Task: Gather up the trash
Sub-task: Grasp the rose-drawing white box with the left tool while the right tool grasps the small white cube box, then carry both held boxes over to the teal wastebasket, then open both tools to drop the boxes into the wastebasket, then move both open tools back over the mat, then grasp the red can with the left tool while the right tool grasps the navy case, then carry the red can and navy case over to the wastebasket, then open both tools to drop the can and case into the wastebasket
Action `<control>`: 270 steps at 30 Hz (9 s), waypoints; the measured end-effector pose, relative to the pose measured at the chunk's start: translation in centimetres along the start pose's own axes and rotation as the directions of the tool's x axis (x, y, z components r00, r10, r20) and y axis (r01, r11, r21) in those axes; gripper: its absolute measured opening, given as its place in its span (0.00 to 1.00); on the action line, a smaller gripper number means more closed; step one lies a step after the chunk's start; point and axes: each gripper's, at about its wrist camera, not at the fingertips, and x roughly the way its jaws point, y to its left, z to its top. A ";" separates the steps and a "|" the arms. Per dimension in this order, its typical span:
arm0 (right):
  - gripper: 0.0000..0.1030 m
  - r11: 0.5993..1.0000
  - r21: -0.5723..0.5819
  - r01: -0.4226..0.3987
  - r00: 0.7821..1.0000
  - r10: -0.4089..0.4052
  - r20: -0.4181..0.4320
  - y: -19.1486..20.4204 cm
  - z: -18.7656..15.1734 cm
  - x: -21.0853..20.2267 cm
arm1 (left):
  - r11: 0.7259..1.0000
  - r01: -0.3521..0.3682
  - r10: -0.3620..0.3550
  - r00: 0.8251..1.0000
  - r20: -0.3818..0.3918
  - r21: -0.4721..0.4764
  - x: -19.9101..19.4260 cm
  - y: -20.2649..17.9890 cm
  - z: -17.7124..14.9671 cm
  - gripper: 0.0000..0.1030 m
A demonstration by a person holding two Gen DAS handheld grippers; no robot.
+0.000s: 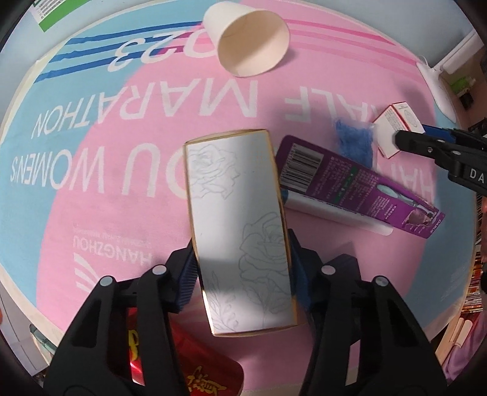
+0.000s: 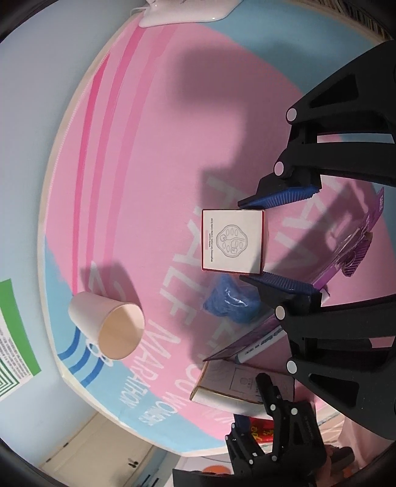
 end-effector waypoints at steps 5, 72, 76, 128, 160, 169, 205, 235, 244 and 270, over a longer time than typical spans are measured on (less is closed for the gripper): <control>0.41 0.999 0.034 0.029 0.998 -0.031 0.050 -0.5 -0.2 -2.0 | 1.000 0.001 -0.002 0.999 0.043 0.016 -1.2 0.9 0.1 0.47; 0.41 0.012 0.998 0.069 0.887 -0.458 -0.056 27.9 -62.4 -15.9 | -0.215 0.294 -0.145 0.933 -0.328 0.931 -8.0 -17.8 -46.2 0.47; 0.41 -0.017 0.998 0.056 0.893 -0.447 -0.058 28.2 -63.4 -15.3 | -0.255 0.293 -0.118 0.936 -0.331 0.921 -7.2 -18.2 -47.4 0.47; 0.63 0.637 0.768 0.069 0.929 -0.322 0.184 20.5 -40.1 -14.9 | 0.250 0.103 -0.209 0.977 -0.050 0.963 -10.7 -6.7 -23.7 0.85; 0.65 0.898 0.415 0.145 0.984 -0.173 0.031 16.8 -16.7 -2.7 | 0.231 0.023 -0.100 0.995 0.000 0.973 -4.8 2.4 -10.3 0.94; 0.64 0.912 0.351 0.211 0.977 -0.207 -0.048 14.4 -14.1 0.9 | 0.208 0.048 -0.082 0.996 -0.031 0.977 -2.3 1.0 -7.4 0.90; 0.51 0.689 0.700 0.187 0.929 -0.357 0.102 17.0 -30.4 -12.8 | 0.014 0.100 -0.222 0.970 -0.094 0.995 -8.5 -7.7 -15.8 0.75; 0.51 0.081 0.992 0.099 0.905 -0.422 -0.056 29.2 -60.6 -14.8 | -0.557 0.211 -0.066 0.953 -0.295 0.803 -5.6 -17.6 -44.7 0.75; 0.69 0.021 0.994 0.104 0.901 -0.424 -0.085 29.4 -63.8 -15.3 | -0.566 0.197 -0.038 0.964 -0.264 0.800 -4.3 -18.9 -46.8 0.86; 0.69 0.197 0.974 0.113 0.907 -0.422 -0.020 26.9 -59.0 -16.2 | -0.359 0.194 -0.121 0.960 -0.251 0.913 -6.1 -17.2 -39.2 0.86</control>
